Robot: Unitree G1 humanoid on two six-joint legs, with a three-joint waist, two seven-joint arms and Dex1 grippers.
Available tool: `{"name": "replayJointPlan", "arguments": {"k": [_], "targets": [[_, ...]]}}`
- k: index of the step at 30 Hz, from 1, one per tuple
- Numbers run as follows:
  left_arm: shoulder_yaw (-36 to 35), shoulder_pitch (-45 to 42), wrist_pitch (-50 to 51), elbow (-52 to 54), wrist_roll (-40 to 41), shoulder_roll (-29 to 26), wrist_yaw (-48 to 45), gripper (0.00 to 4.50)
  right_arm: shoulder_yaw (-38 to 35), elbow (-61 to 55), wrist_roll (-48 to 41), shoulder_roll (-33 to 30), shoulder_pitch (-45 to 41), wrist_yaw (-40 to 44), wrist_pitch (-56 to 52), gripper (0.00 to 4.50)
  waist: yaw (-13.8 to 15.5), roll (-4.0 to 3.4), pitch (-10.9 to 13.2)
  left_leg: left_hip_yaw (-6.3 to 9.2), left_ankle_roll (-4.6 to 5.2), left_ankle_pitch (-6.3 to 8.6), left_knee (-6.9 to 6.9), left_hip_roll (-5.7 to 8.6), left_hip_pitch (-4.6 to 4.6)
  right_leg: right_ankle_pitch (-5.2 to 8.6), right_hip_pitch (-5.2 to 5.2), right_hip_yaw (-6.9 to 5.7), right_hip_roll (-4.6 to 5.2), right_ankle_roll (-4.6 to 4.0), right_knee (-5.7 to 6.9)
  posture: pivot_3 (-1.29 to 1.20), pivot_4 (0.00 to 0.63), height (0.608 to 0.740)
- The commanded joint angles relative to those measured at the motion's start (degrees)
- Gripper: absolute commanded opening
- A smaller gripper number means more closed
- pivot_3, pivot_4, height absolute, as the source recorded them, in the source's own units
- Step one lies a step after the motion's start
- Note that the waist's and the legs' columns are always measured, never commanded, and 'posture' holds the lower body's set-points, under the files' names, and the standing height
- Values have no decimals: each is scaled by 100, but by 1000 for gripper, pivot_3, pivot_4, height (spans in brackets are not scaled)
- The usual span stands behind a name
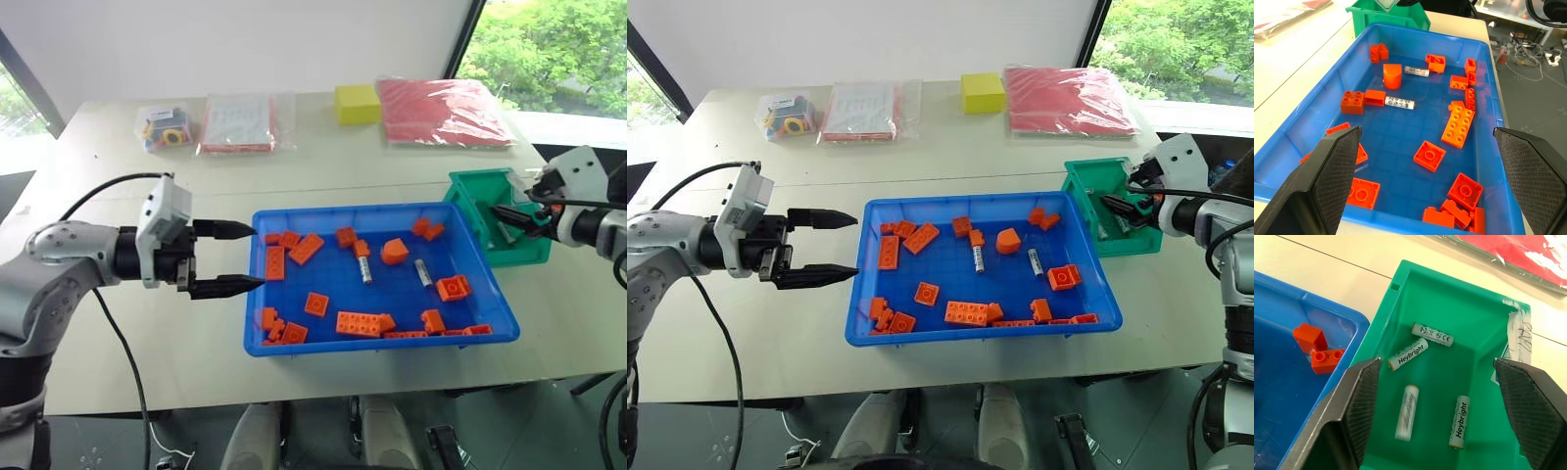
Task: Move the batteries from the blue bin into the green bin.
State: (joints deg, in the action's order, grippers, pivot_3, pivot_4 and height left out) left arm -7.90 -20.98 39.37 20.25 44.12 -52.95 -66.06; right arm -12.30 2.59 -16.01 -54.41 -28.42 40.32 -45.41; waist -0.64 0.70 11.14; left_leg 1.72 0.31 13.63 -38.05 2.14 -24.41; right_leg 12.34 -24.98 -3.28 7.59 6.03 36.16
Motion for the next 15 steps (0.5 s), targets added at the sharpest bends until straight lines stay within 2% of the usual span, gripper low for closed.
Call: {"name": "replayJointPlan", "arguments": {"k": [1,4,9,15], "targets": [[-40,-125,-109,28,-32,-1,-26,4500,-61,-806,-350,195,-384,-108,-434,3465,-14,0,0,0,0,0,0,0,0,0,0,0,0,0,0,0,150,692],[-32,-125,-102,39,-33,6,-24,4500,-13,-1897,-1002,797,-422,-380,-1536,3465,-14,1,-1,6,0,0,1,-4,1,0,-1,0,-4,0,1,0,150,692],[-30,-143,-61,53,-18,1,-16,4500,262,-3269,-1602,2002,127,-1087,-2967,3465,83,5,-3,19,0,0,3,-1,-5,0,-1,-2,-4,1,-2,0,150,692],[-46,-146,-21,62,6,-31,-42,4500,483,-3421,-1662,2748,530,-1597,-3438,3465,138,6,-3,13,0,0,-7,8,-7,9,2,-1,4,-15,-6,0,150,692]]}}
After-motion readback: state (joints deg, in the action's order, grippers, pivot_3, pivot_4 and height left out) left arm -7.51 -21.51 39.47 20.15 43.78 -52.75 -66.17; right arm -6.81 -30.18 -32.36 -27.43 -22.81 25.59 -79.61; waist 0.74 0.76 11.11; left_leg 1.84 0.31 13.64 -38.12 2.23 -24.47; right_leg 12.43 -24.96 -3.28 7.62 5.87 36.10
